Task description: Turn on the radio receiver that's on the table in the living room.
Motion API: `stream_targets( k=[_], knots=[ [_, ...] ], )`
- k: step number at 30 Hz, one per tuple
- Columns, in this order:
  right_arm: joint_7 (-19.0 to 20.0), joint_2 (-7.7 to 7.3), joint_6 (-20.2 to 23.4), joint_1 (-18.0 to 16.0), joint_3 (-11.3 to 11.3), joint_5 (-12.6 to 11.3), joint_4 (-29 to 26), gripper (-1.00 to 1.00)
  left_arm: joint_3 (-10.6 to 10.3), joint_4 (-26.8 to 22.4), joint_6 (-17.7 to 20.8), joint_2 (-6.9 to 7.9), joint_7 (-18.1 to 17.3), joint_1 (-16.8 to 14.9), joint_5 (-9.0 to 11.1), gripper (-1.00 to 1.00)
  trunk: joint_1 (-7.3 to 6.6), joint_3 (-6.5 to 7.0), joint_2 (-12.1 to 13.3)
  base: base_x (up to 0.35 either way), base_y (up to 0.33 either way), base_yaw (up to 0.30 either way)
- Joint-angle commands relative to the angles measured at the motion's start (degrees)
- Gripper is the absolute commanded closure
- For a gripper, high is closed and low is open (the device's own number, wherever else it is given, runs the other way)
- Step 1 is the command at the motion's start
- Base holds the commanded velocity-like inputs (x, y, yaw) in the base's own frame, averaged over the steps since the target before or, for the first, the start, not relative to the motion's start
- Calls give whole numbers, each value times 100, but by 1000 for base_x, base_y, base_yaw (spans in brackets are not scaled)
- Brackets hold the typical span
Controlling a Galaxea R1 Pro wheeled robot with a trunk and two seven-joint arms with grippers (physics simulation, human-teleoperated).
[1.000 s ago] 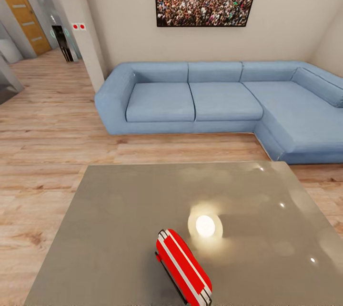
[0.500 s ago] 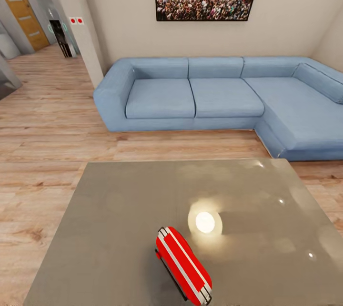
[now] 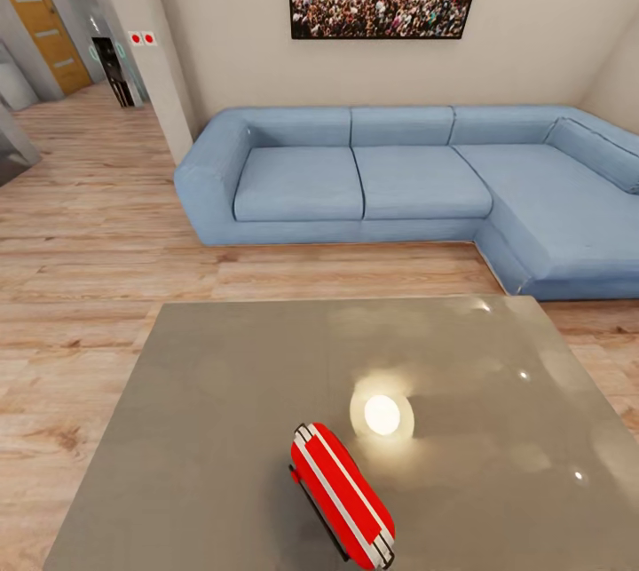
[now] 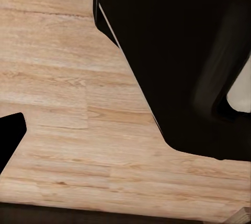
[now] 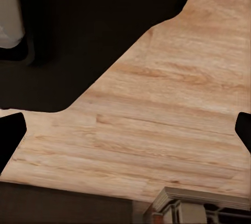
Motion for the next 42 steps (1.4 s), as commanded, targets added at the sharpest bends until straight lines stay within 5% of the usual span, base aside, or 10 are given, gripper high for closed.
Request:
stream_targets(
  k=[1, 18, 22, 26, 27, 31, 33, 38, 41, 42],
  knots=[
    [0, 4, -1, 0, 33, -2, -33, -100, 1, -2, 0, 0, 0, 0, 0, -100, 0, 0, 0, 0, 0, 0],
    [10, 16, -7, -1, 415, 50, -73, -100, 0, -37, 4, -23, -1, 0, 0, -100, 0, 0, 0, 0, 0, 0],
    [149, -14, 22, -7, 564, 91, -367, -100, -12, -712, 9, -1, -188, 0, 0, -100, 0, 0, 0, 0, 0, 0],
    [182, -249, 306, -16, 699, 42, -1830, -100, -54, -2042, 161, 22, -401, 0, 0, -100, 0, 0, 0, 0, 0, 0],
    [184, -548, 854, -17, 663, 23, -2837, -100, -61, -3035, 720, 91, -588, 0, -2, -100, 0, 0, 0, 0, 0, 0],
    [149, -1249, 2621, -18, 422, -42, -5992, -100, -49, -5906, 2813, 161, -1090, 0, -1, -100, 0, 0, 0, 0, 0, 0],
    [106, -1820, 4101, -18, 225, -455, -8556, -100, 0, -7569, 3892, 167, -1170, 0, 6, -100, 0, 0, 0, 0, 0, 0],
    [89, -1875, 4411, -171, 158, -559, -9099, -100, 19, -8360, 4115, 245, -1177, -3, 1, -100, 0, 0, 0, 0, 0, 0],
    [88, -1793, 4531, -562, 154, -567, -9133, -100, 21, -8512, 4338, 289, -1180, -42, 1, -100, 0, 0, 0, 0, 0, 0],
    [88, -1658, 4652, -765, 151, -567, -9132, -100, 21, -8528, 4381, 306, -1179, -87, 0, -100, 0, 0, 0, 0, 0, 0]
  ],
)
